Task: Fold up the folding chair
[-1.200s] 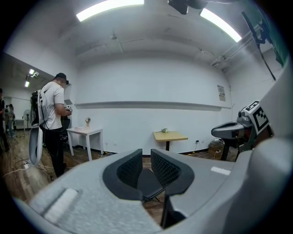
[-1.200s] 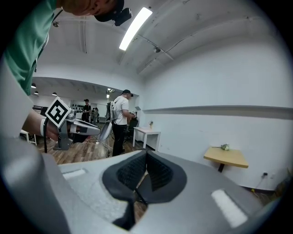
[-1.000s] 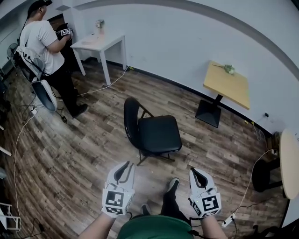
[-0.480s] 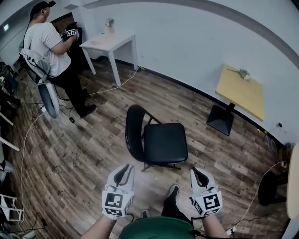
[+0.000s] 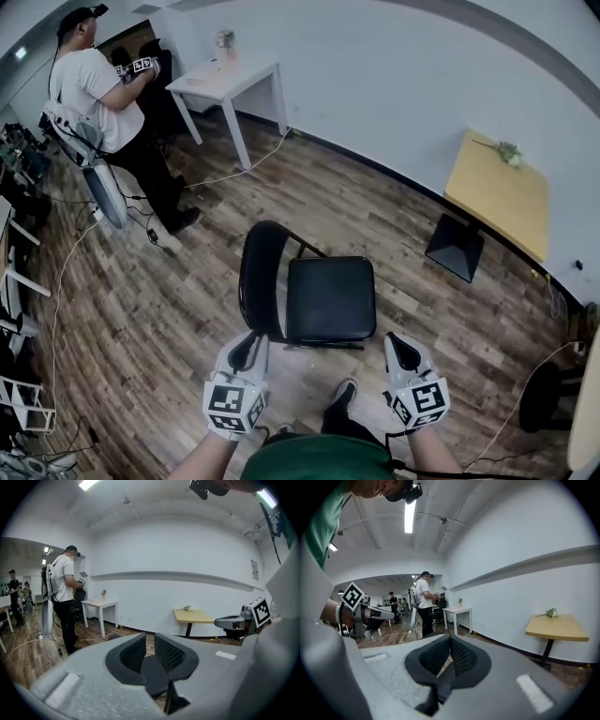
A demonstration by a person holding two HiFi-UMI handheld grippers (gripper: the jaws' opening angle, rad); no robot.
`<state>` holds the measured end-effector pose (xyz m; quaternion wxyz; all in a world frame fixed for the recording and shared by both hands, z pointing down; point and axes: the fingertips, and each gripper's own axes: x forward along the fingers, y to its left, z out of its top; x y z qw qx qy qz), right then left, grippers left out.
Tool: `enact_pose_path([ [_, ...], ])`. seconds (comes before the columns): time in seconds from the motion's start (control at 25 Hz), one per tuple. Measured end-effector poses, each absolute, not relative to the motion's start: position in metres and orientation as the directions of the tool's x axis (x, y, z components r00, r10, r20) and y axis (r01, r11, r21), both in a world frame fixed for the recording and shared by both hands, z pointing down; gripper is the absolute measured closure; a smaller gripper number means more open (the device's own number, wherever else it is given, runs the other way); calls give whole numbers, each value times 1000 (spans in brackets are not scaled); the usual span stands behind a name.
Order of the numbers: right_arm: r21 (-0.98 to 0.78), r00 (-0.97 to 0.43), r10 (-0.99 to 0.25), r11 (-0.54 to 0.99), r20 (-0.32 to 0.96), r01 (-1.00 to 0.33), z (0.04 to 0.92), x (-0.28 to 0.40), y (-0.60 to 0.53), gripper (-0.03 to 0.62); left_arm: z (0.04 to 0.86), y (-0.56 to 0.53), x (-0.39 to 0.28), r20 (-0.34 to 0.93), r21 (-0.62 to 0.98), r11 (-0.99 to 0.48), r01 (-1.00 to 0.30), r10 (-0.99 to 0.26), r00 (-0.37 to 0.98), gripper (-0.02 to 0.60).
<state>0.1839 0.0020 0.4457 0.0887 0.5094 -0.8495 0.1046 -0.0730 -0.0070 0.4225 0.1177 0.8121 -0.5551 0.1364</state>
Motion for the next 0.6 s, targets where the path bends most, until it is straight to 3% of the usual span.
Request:
enact_pose_path([
  [0.32, -160, -525, -796, 501, 301, -851, 478, 211, -38, 591, 432, -30, -50, 387, -1, -307, -952, -878, 283, 517],
  [0.6, -170, -533, -771, 507, 349, -845, 499, 210, -59, 591, 445, -41, -79, 409, -16, -263, -965, -882, 234, 517],
])
